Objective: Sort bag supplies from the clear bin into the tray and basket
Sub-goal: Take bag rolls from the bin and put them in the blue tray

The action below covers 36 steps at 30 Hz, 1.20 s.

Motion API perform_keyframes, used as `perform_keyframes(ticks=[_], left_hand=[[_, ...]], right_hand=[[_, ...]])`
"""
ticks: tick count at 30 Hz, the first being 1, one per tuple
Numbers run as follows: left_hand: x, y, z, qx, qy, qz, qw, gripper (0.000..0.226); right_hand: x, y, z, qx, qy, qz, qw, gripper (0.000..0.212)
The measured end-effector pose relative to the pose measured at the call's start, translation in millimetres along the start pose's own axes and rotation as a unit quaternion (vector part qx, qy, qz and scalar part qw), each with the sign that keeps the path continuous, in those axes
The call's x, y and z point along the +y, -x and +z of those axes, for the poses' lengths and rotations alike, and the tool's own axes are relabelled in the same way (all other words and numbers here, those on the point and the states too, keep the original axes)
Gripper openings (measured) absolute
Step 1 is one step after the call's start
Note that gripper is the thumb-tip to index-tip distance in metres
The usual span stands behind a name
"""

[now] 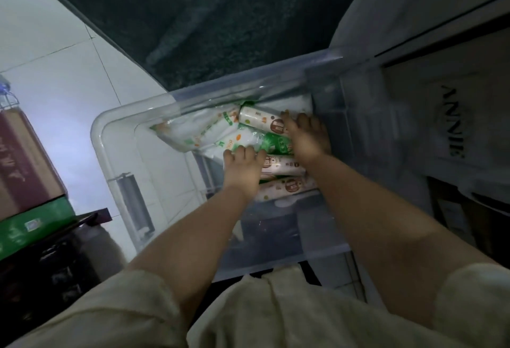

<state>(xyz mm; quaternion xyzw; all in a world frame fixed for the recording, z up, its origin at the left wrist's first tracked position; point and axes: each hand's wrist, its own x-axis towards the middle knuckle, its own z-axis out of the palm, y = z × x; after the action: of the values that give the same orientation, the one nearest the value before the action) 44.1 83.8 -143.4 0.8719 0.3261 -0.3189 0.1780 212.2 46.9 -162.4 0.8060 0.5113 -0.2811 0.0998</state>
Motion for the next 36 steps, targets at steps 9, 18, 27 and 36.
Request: perform_keyframes(ticks=[9,18,27,36], left_hand=[[-31.7,94.0,-90.8,0.098,0.017,0.084,0.992,0.057],[-47.3,225.3,-142.1,0.235,-0.008,0.226,0.945,0.052],[24.9,328.8,-139.2,0.268,-0.075,0.41,0.869,0.054],[209.6,465.8,-65.9,0.288,-0.108,0.615,0.726,0.055]], right_hand=[[-31.4,102.8,-94.5,0.075,-0.069,-0.032,0.994,0.075],[-112.8,269.9,-150.6,0.288,-0.15,0.11,0.939,0.063],[-121.0,468.9,-107.0,0.414,-0.177,0.295,0.843,0.06],[-75.0,718.2,-21.2,0.498,-0.161,0.471,0.71,0.061]])
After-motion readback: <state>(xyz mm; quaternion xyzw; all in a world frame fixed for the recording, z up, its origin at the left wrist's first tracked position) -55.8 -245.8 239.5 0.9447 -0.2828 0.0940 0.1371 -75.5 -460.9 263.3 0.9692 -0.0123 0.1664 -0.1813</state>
